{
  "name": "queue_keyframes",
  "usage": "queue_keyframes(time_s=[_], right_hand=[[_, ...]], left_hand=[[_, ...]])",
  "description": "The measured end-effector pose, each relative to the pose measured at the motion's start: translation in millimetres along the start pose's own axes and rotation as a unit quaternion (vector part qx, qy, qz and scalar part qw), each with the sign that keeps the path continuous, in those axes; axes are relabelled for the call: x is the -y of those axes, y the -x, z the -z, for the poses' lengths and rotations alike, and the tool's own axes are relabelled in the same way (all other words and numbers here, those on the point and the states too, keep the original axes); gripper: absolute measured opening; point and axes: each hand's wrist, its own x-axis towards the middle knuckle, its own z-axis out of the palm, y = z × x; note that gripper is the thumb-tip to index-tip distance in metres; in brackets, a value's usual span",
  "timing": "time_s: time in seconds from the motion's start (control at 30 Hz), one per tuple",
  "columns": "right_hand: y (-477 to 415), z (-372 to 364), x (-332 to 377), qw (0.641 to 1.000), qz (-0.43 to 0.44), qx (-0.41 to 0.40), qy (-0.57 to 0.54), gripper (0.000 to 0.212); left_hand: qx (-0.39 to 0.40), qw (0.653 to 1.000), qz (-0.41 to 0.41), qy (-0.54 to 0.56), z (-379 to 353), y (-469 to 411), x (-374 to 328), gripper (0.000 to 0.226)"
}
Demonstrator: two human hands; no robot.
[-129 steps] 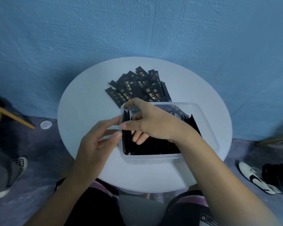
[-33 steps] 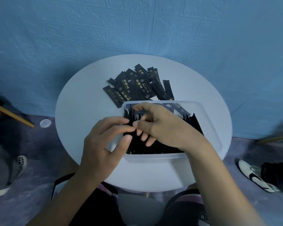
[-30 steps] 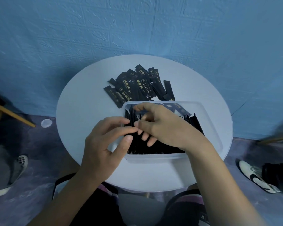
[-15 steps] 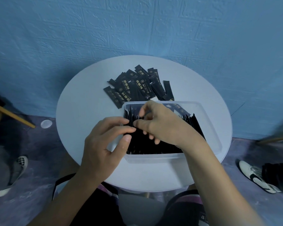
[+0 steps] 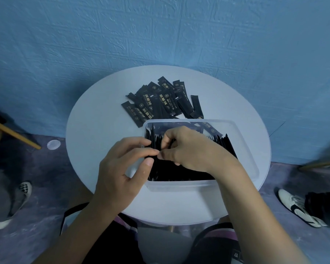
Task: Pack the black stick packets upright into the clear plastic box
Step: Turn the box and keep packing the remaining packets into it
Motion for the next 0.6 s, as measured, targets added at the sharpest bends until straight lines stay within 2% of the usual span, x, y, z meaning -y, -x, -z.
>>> queue_keyframes(time_s=[0.23,0.3,0.43,0.53,0.6], right_hand=[[-3,5,2,0.999,0.013,-0.008,0.04,0.02],[-8,21,0,0.999,0.028,-0.012,0.013,0.021],[-34,67,-11,0.994,0.042,-0.103,-0.019,0.016],[-67,96,-35,0.99,0.007,-0.137,0.044,0.012],[-86,106,-53,0.988,-0.05,-0.09,0.113,0.012]], left_hand=[[0.002,1.0,0.005,0.001,0,0,0,0.028],[0.001,1.0,0.006,0.004,0,0,0,0.028],[0.002,1.0,0.007,0.005,0,1,0,0.028],[0.002,1.0,0.011,0.011,0,0,0,0.028],[0.001,1.0,0.014,0.014,1,0,-1,0.028]])
